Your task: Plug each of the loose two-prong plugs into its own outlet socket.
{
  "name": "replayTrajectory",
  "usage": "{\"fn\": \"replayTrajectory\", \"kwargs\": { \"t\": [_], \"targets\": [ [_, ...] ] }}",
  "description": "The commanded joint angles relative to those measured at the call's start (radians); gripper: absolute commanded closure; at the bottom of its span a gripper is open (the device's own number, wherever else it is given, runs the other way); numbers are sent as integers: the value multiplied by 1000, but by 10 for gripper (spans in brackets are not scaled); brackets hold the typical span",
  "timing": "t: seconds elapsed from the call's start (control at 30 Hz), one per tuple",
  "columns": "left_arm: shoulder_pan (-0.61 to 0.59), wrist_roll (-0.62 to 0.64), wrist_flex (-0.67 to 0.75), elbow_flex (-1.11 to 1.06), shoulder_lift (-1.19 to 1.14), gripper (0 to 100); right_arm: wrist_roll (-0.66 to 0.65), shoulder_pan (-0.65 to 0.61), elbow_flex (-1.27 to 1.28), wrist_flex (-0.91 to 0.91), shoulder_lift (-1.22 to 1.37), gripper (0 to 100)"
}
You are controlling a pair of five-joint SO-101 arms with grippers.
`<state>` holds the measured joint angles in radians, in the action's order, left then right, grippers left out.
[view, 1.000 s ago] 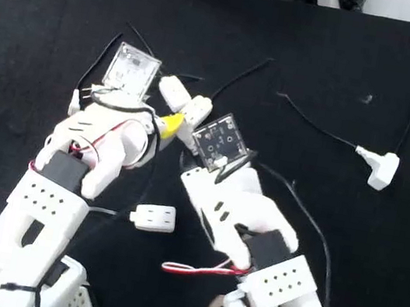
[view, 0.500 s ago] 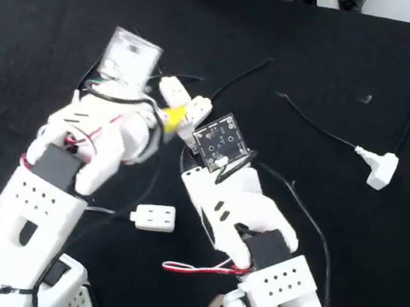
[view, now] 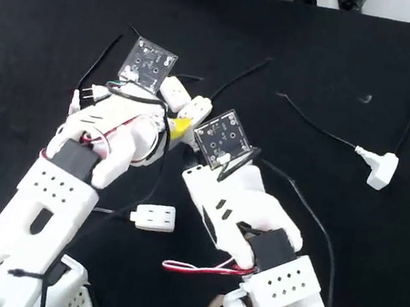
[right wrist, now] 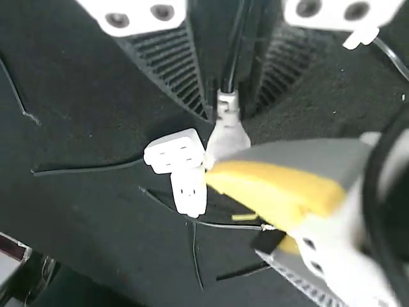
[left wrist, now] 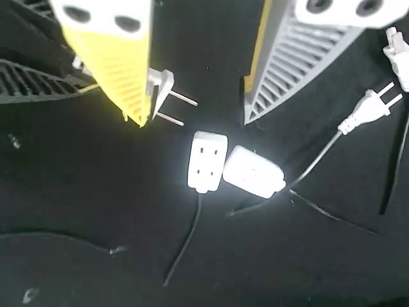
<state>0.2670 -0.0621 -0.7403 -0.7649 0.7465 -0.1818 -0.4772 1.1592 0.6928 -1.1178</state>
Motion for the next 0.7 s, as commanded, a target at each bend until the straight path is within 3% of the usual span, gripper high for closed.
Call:
{"fn": "replayTrajectory", "kwargs": {
  "t": [0.0, 0.67],
  "targets": [
    [-15, -9, 18, 10, -20, 770, -32, -8, -68, 3, -30, 988],
    [-13, -9, 18, -28, -20, 770, -40, -8, -73, 17, -30, 988]
  ]
}}
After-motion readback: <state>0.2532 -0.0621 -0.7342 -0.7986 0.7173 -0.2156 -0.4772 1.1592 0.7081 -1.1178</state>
